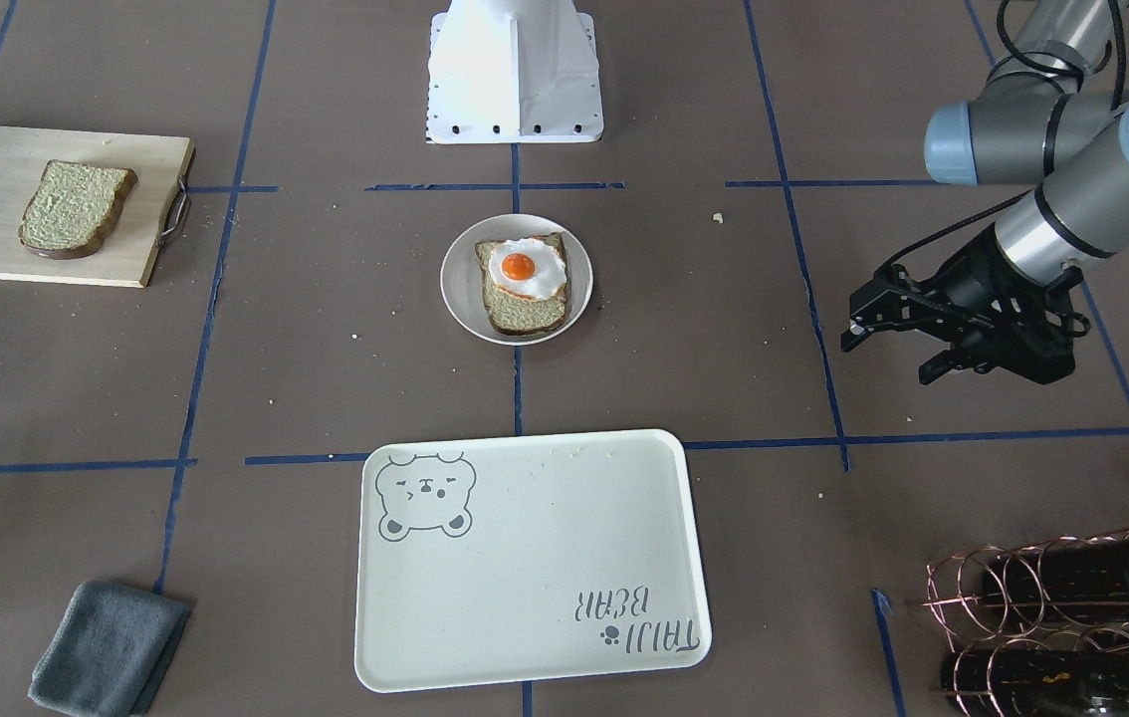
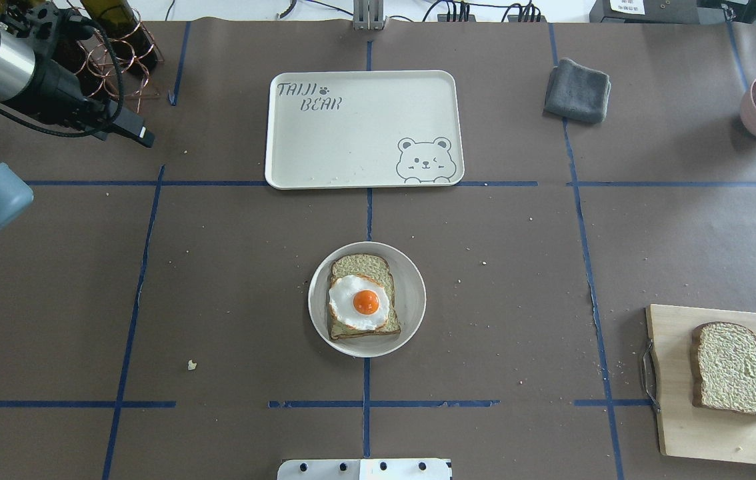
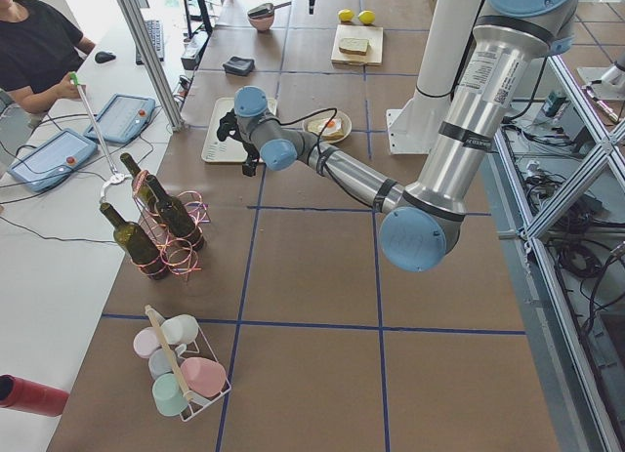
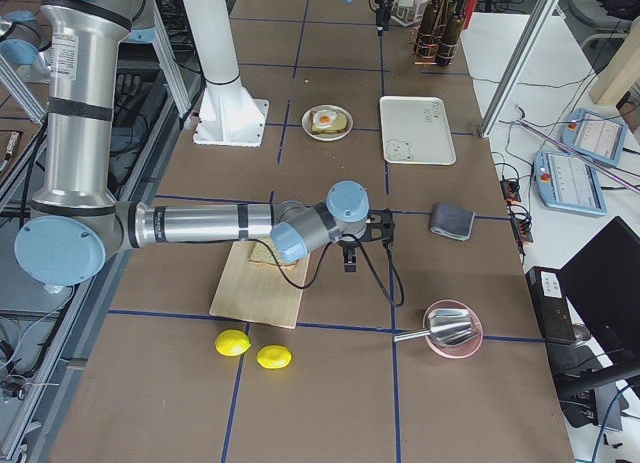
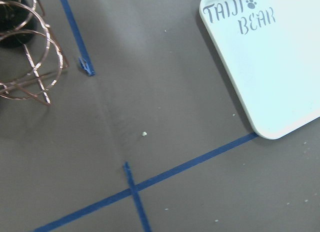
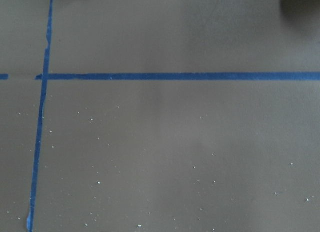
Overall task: Make sandwich and place on tray
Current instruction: 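Move the right gripper down to the bread slice on the cutting board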
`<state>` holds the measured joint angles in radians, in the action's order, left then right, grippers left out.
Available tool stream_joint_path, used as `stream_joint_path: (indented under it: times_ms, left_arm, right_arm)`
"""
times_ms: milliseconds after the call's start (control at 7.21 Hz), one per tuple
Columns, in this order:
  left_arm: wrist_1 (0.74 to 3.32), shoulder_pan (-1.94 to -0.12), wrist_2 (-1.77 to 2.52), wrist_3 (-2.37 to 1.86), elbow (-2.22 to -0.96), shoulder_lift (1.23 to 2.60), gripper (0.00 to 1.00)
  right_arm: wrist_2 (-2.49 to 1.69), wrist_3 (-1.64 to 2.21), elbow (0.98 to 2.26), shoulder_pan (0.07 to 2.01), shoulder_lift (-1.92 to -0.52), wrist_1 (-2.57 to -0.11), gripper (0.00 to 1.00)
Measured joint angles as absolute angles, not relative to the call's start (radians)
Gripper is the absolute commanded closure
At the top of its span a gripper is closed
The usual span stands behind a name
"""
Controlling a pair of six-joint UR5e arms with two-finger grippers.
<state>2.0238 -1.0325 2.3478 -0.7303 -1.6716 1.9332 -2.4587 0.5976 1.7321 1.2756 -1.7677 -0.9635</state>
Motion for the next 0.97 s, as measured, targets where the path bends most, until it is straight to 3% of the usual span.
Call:
stream_joint_path:
  times_ms: [277, 555, 971]
  left_arm:
    - [2.046, -0.982, 2.304, -0.848, -1.71, 1.941, 0.0]
    - [2.049, -0.954, 2.275, -0.915, -1.734, 1.953, 0.0]
    - [2.048, -0.946, 2.269, -0.933, -1.747, 1.956, 0.0]
  right_arm:
    - [-2.383, 0.821, 1.761, 1.144, -1.882, -0.753, 0.01]
    - [-2.288, 0.948, 1.835, 0.997, -1.999, -0.678, 0.01]
    - [-2.127, 1.136, 1.849, 0.784, -2.097, -0.531, 0.02]
